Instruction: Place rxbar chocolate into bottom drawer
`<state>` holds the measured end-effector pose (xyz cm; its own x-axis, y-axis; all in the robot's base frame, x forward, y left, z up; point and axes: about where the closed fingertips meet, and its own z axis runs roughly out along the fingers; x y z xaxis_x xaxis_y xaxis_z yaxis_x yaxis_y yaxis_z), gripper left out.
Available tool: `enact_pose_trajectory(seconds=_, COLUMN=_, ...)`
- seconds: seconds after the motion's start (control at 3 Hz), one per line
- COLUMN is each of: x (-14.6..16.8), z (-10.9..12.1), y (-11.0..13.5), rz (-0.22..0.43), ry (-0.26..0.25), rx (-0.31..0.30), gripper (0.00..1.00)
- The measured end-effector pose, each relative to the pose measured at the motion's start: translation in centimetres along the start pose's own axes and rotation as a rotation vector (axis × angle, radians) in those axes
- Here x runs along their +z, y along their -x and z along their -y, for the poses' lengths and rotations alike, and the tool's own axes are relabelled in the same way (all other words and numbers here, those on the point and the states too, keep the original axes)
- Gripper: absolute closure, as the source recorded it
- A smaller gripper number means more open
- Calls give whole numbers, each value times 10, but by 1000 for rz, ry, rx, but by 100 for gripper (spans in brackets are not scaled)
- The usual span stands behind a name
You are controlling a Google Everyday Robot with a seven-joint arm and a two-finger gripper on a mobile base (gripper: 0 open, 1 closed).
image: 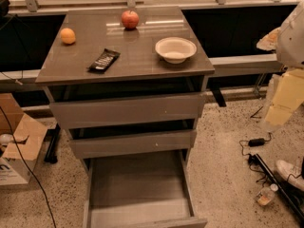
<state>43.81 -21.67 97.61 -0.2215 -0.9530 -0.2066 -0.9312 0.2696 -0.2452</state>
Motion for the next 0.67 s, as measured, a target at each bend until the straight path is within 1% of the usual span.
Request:
enact_pose_trajectory(seconds=0.33, x=-1, z=0, y=1, rz=2, ry=-3, rx=0, gripper=0)
enact_pose_trajectory(seconds=0.67, x=1, z=2, y=35, rz=62, ry=-22, rx=-43, gripper=0)
